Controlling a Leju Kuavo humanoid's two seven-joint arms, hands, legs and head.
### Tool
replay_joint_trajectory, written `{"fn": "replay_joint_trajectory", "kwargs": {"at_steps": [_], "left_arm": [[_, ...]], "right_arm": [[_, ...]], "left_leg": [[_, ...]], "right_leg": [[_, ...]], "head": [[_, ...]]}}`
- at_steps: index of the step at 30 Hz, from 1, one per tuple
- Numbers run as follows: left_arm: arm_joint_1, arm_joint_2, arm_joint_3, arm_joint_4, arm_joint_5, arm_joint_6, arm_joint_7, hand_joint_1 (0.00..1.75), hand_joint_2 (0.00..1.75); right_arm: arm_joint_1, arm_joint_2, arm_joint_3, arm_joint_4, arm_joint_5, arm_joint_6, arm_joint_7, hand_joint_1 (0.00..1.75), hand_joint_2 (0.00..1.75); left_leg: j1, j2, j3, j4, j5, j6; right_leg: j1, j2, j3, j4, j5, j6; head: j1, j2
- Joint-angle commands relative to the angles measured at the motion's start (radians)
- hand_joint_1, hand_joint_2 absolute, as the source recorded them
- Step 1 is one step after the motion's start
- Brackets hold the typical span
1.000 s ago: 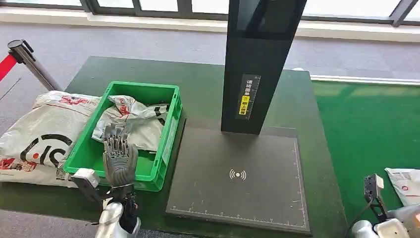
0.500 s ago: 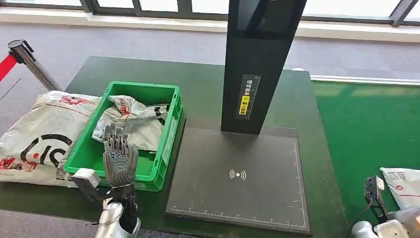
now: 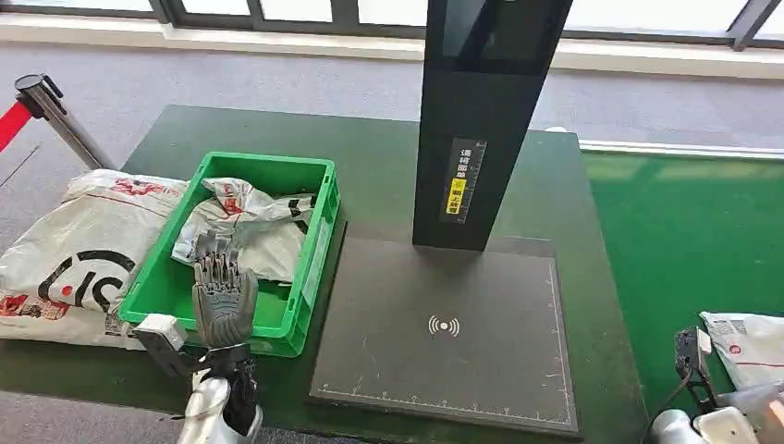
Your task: Moved the parcel from conveyor to table for the left to box.
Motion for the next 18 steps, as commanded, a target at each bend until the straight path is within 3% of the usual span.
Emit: {"fn": "replay_joint_trajectory", "kwargs": {"at_steps": [1, 18], "left_arm": [[0.017, -0.049, 0.051, 0.036, 0.000, 0.001, 0.005, 0.00, 1.75], [0.006, -0.047, 0.054, 0.051, -0.005, -0.007, 0.005, 0.00, 1.75]], "right_arm": [[-0.038, -0.008, 0.047, 0.080, -0.003, 0.004, 0.003, 0.00, 1.75], [-0.048, -0.021, 0.035, 0.150, -0.005, 0.022, 0.006, 0.00, 1.75]], "left_leg": [[0.000, 0.004, 0.003, -0.001, -0.001, 0.000], [0.000, 0.003, 0.002, -0.001, -0.001, 0.000]], "right_leg": [[0.000, 0.003, 0.002, -0.001, 0.000, -0.001], [0.000, 0.002, 0.001, -0.001, 0.000, -0.001]], "head": [[0.000, 0.000], [0.000, 0.000]]}}
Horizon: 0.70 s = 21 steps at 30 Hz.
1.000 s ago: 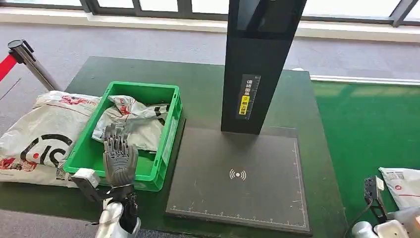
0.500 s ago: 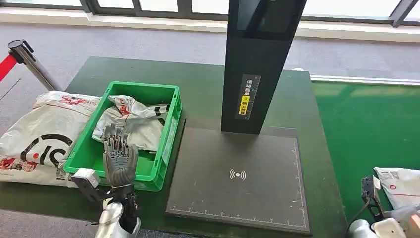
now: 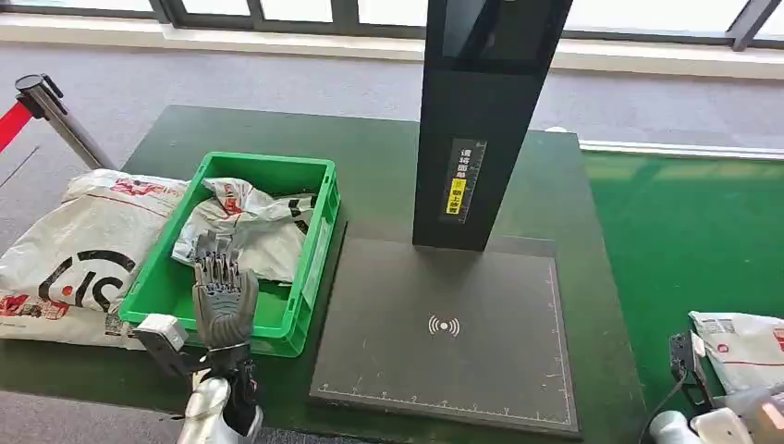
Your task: Moved the parcel from conveyor to table for the left to box.
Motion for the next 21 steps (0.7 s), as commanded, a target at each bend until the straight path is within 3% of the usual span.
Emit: {"fn": "replay_joint_trajectory", "kwargs": {"at_steps": [1, 11, 12, 13, 21], "left_arm": [[0.006, -0.047, 0.053, 0.050, -0.002, -0.003, 0.005, 0.00, 1.75], [-0.013, -0.044, 0.061, 0.075, -0.009, -0.015, 0.005, 0.00, 1.75], [-0.015, -0.045, 0.062, 0.077, -0.009, -0.015, 0.005, 0.00, 1.75], [-0.014, -0.046, 0.063, 0.075, -0.010, -0.015, 0.005, 0.00, 1.75], [-0.017, -0.046, 0.068, 0.080, -0.007, -0.017, 0.005, 0.00, 1.75]], "right_arm": [[-0.032, -0.007, 0.035, 0.080, -0.004, 0.008, 0.001, 0.00, 1.75], [-0.041, -0.002, 0.014, 0.088, -0.005, 0.246, 0.061, 0.00, 1.75], [-0.042, 0.002, 0.003, 0.087, -0.012, 0.278, 0.047, 0.38, 1.75], [-0.042, 0.004, -0.003, 0.085, -0.013, 0.284, 0.044, 1.75, 1.75], [-0.050, 0.003, -0.005, 0.081, -0.002, 0.267, 0.047, 1.75, 1.75]], "left_leg": [[0.000, 0.003, 0.002, -0.001, -0.001, 0.000], [0.000, 0.003, 0.004, -0.001, -0.001, 0.001], [0.000, 0.003, 0.005, -0.001, -0.001, 0.001], [0.000, 0.002, 0.005, -0.001, -0.001, 0.001], [0.001, 0.003, 0.008, 0.000, -0.002, 0.005]], "right_leg": [[0.000, 0.002, 0.002, -0.001, 0.000, -0.001], [0.000, 0.001, 0.003, -0.002, 0.000, -0.001], [0.000, 0.002, 0.004, -0.003, 0.001, -0.001], [0.000, 0.001, 0.004, -0.002, 0.000, -0.001], [0.000, 0.001, 0.009, -0.006, 0.001, 0.001]], "head": [[0.000, 0.000], [0.000, 0.000], [0.000, 0.000], [0.000, 0.000], [0.000, 0.000]]}}
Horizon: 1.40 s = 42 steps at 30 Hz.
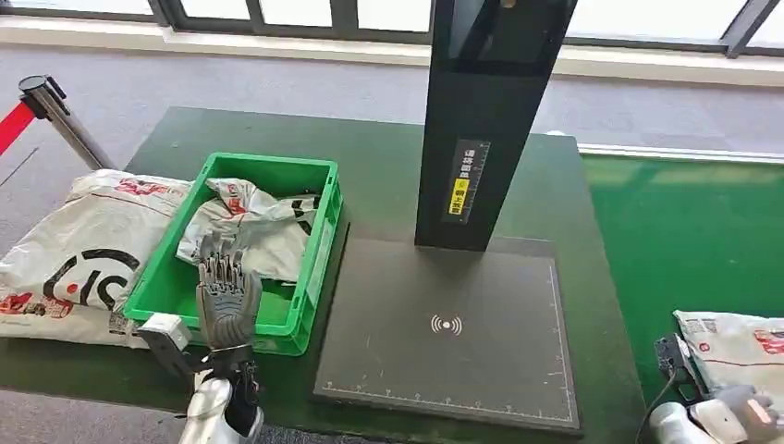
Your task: Moved the parcel from conveyor to table for the left to box.
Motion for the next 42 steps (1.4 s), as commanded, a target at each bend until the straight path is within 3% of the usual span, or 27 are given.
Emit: {"fn": "replay_joint_trajectory", "kwargs": {"at_steps": [1, 29, 32, 34, 36, 42], "left_arm": [[-0.015, -0.047, 0.068, 0.067, 0.003, -0.009, 0.005, 0.00, 1.75], [-0.019, -0.047, 0.069, 0.071, 0.002, -0.003, 0.005, 0.00, 1.75], [-0.017, -0.049, 0.072, 0.068, 0.006, 0.004, 0.005, 0.00, 1.75], [-0.012, -0.050, 0.069, 0.062, 0.012, 0.009, 0.005, 0.00, 1.75], [-0.011, -0.050, 0.065, 0.062, 0.016, 0.018, 0.005, 0.00, 1.75], [-0.029, -0.050, 0.057, 0.078, 0.019, 0.031, 0.005, 0.00, 1.75]], "right_arm": [[-0.012, 0.012, -0.004, 0.052, 0.001, 0.002, -0.004, 1.75, 1.75], [-0.017, 0.013, 0.009, 0.048, 0.001, -0.039, -0.022, 1.75, 1.75], [-0.023, 0.013, 0.023, 0.042, 0.001, -0.117, -0.054, 1.75, 1.75], [-0.037, 0.023, 0.032, 0.023, 0.001, -0.245, -0.119, 1.75, 1.75], [-0.017, 0.070, 0.010, -0.153, 0.000, -0.273, -0.208, 1.75, 1.75], [0.072, 0.327, -0.030, -0.911, -0.023, -0.273, -0.574, 1.75, 1.75]], "left_leg": [[-0.001, 0.002, 0.000, -0.002, 0.001, 0.001], [-0.001, 0.001, 0.001, 0.000, 0.001, 0.001], [-0.001, 0.002, 0.000, -0.001, 0.001, 0.001], [-0.001, 0.003, 0.001, -0.001, 0.001, 0.001], [-0.002, 0.003, 0.000, -0.001, 0.001, 0.001], [-0.003, 0.007, -0.001, -0.001, 0.001, 0.000]], "right_leg": [[0.000, 0.001, 0.000, -0.002, 0.002, 0.000], [0.000, 0.000, 0.001, -0.001, 0.003, 0.002], [0.000, 0.000, 0.001, -0.002, 0.003, 0.001], [-0.001, 0.001, 0.000, -0.001, 0.003, 0.001], [-0.001, 0.002, 0.000, -0.001, 0.003, 0.001], [-0.002, 0.006, -0.003, 0.002, 0.004, 0.000]], "head": [[0.000, 0.000], [0.000, 0.000], [0.000, 0.000], [0.000, 0.000], [0.000, 0.000], [0.000, 0.000]]}}
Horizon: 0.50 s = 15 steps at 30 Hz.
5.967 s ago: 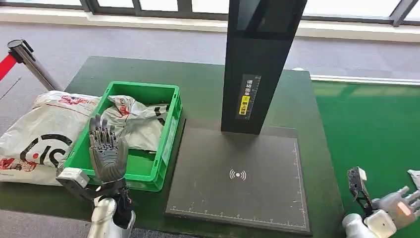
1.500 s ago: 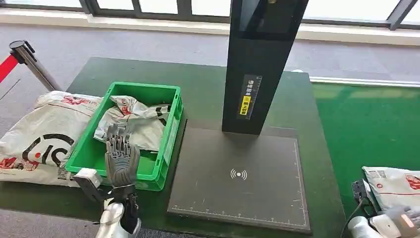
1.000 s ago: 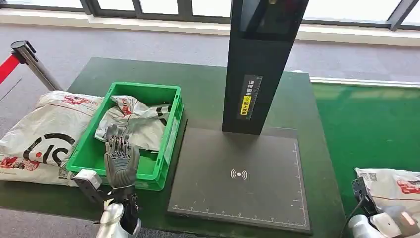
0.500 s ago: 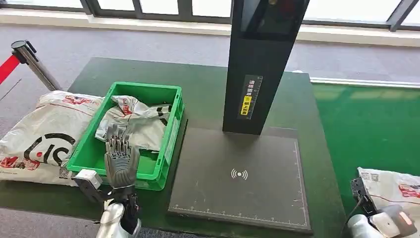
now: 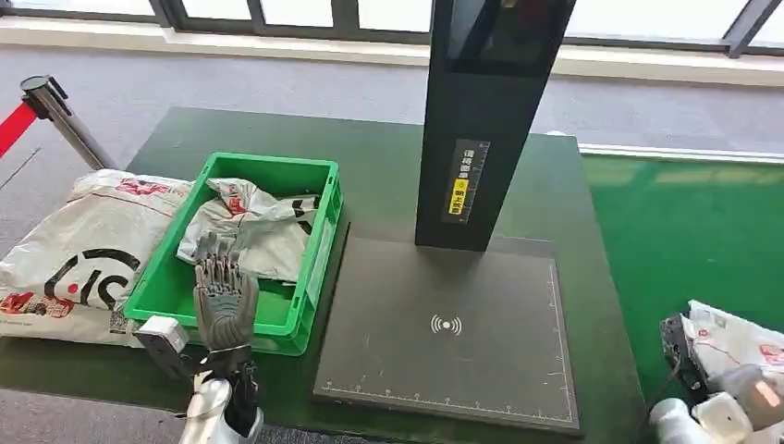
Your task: Moved the parcel from conveyor to table for the left to box.
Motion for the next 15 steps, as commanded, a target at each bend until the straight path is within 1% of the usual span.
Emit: {"fn": "replay_joint_trajectory", "kwargs": {"at_steps": [1, 3, 4, 5, 6, 7, 8, 10, 11, 12, 13, 14, 15], "left_arm": [[-0.030, -0.050, 0.053, 0.070, 0.000, 0.021, 0.005, 0.00, 1.75], [-0.033, -0.050, 0.057, 0.071, -0.002, 0.020, 0.005, 0.00, 1.75], [-0.045, -0.049, 0.063, 0.094, -0.012, 0.012, 0.005, 0.00, 1.75], [-0.052, -0.050, 0.069, 0.100, -0.016, 0.010, 0.005, 0.00, 1.75], [-0.054, -0.050, 0.076, 0.103, -0.015, 0.009, 0.005, 0.00, 1.75], [-0.054, -0.050, 0.076, 0.103, -0.015, 0.009, 0.005, 0.00, 1.75], [-0.053, -0.050, 0.078, 0.101, -0.015, 0.007, 0.005, 0.00, 1.75], [-0.052, -0.050, 0.078, 0.100, -0.014, 0.008, 0.005, 0.00, 1.75], [-0.050, -0.050, 0.077, 0.098, -0.014, 0.008, 0.005, 0.00, 1.75], [-0.049, -0.050, 0.076, 0.096, -0.012, 0.008, 0.005, 0.00, 1.75], [-0.049, -0.050, 0.076, 0.096, -0.012, 0.008, 0.005, 0.00, 1.75], [-0.048, -0.050, 0.075, 0.094, -0.009, 0.009, 0.005, 0.00, 1.75], [-0.047, -0.050, 0.074, 0.093, -0.009, 0.010, 0.005, 0.00, 1.75]], "right_arm": [[0.068, 0.321, -0.016, -0.850, -0.024, -0.005, -0.341, 1.75, 1.75], [0.084, 0.374, 0.026, -0.956, -0.024, -0.005, -0.385, 1.75, 1.75], [0.042, 0.508, -0.086, -1.091, -0.174, -0.005, -0.659, 1.75, 1.75], [-0.005, 0.574, -0.152, -1.103, -0.138, -0.005, -0.880, 1.75, 1.75], [0.031, 0.574, -0.056, -1.138, -0.096, -0.005, -0.782, 1.75, 1.75], [0.031, 0.574, -0.056, -1.138, -0.096, -0.005, -0.782, 1.75, 1.75], [0.048, 0.574, -0.033, -1.178, -0.088, -0.005, -0.766, 1.75, 1.75], [0.044, 0.571, -0.048, -1.167, -0.103, -0.005, -0.783, 1.75, 1.75], [0.034, 0.565, -0.072, -1.157, -0.116, -0.005, -0.811, 1.75, 1.75], [0.014, 0.574, -0.120, -1.144, -0.129, -0.005, -0.862, 1.75, 1.75], [0.014, 0.574, -0.120, -1.144, -0.129, -0.005, -0.862, 1.75, 1.75], [0.003, 0.574, -0.144, -1.122, -0.147, -0.005, -0.895, 1.75, 1.75], [-0.006, 0.574, -0.158, -1.105, -0.162, -0.005, -0.917, 1.75, 1.75]], "left_leg": [[-0.001, 0.009, -0.001, -0.001, 0.000, -0.001], [-0.001, 0.007, -0.001, -0.002, 0.001, -0.002], [-0.001, 0.008, -0.001, -0.002, 0.001, -0.003], [-0.001, 0.007, -0.001, -0.001, 0.001, -0.002], [-0.001, 0.008, -0.001, -0.001, 0.000, -0.003], [-0.001, 0.011, -0.001, -0.002, 0.000, -0.003], [-0.001, 0.006, -0.001, -0.002, 0.001, -0.003], [0.000, 0.008, 0.000, -0.004, 0.002, -0.005], [0.000, 0.004, 0.002, -0.003, 0.001, -0.005], [0.001, 0.002, 0.002, -0.003, 0.002, -0.005], [0.000, -0.003, 0.002, -0.002, 0.002, -0.004], [0.001, -0.004, 0.002, -0.003, 0.002, -0.004], [0.001, 0.000, 0.002, -0.004, 0.001, -0.004]], "right_leg": [[-0.001, 0.007, -0.006, 0.002, 0.001, -0.003], [-0.001, 0.005, -0.005, 0.002, 0.001, -0.003], [-0.001, 0.006, -0.007, 0.002, 0.001, -0.004], [-0.001, 0.006, -0.007, 0.004, 0.000, -0.003], [-0.001, 0.007, -0.007, 0.004, 0.000, -0.004], [-0.001, 0.010, -0.008, 0.006, 0.000, -0.005], [-0.001, 0.005, -0.006, 0.006, -0.001, -0.005], [0.000, 0.005, -0.008, 0.005, -0.001, -0.007], [0.000, 0.002, -0.006, 0.005, -0.003, -0.007], [0.001, 0.000, -0.006, 0.004, -0.003, -0.008], [0.000, -0.004, -0.003, 0.004, -0.005, -0.006], [0.000, -0.005, -0.003, 0.003, -0.005, -0.007], [0.001, -0.003, -0.003, 0.002, -0.004, -0.008]], "head": [[0.000, 0.000], [0.000, 0.000], [0.000, 0.000], [0.000, 0.000], [0.000, 0.000], [0.000, 0.000], [0.000, 0.000], [0.000, 0.000], [0.000, 0.000], [0.000, 0.000], [0.000, 0.000], [0.000, 0.000], [0.000, 0.000]]}}
